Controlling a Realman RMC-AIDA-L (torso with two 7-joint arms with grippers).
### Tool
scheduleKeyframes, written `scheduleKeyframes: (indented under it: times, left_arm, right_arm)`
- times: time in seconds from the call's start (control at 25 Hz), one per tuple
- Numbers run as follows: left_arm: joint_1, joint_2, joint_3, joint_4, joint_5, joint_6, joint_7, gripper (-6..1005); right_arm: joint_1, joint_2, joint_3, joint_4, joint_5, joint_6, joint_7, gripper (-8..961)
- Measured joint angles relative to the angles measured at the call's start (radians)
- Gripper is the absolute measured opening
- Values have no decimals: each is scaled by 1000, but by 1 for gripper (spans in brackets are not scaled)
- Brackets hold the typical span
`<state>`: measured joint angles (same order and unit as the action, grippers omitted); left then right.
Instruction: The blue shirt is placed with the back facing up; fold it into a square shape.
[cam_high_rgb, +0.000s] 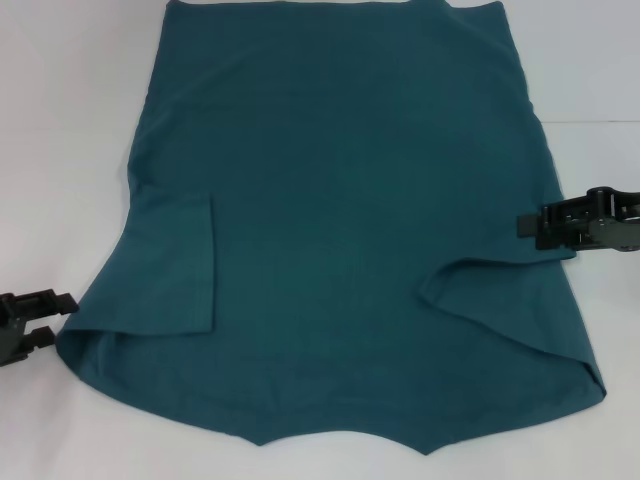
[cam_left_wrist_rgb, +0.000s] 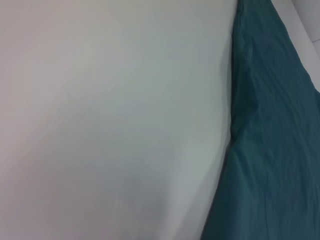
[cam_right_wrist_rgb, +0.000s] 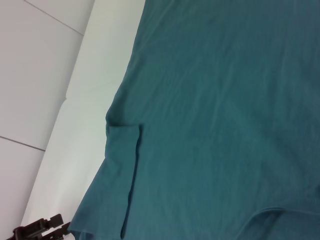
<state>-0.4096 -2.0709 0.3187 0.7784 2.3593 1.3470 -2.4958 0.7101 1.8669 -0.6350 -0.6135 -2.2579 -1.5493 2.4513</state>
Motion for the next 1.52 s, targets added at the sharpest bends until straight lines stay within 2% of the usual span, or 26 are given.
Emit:
scheduleKeyframes:
  times: [0.68, 1.08, 1.52]
  left_arm:
    - [-17, 0, 26, -30, 0, -11, 10, 610]
    - [-28, 6, 23, -40, -49, 68, 64, 610]
    - [-32, 8, 26, -15, 10, 27, 90, 610]
  right_arm:
    - [-3, 0, 0, 1, 0, 0, 0, 498]
    - [-8, 0, 2, 2, 0, 7, -1, 499]
    - [-21, -3, 8, 1, 0, 9, -2, 499]
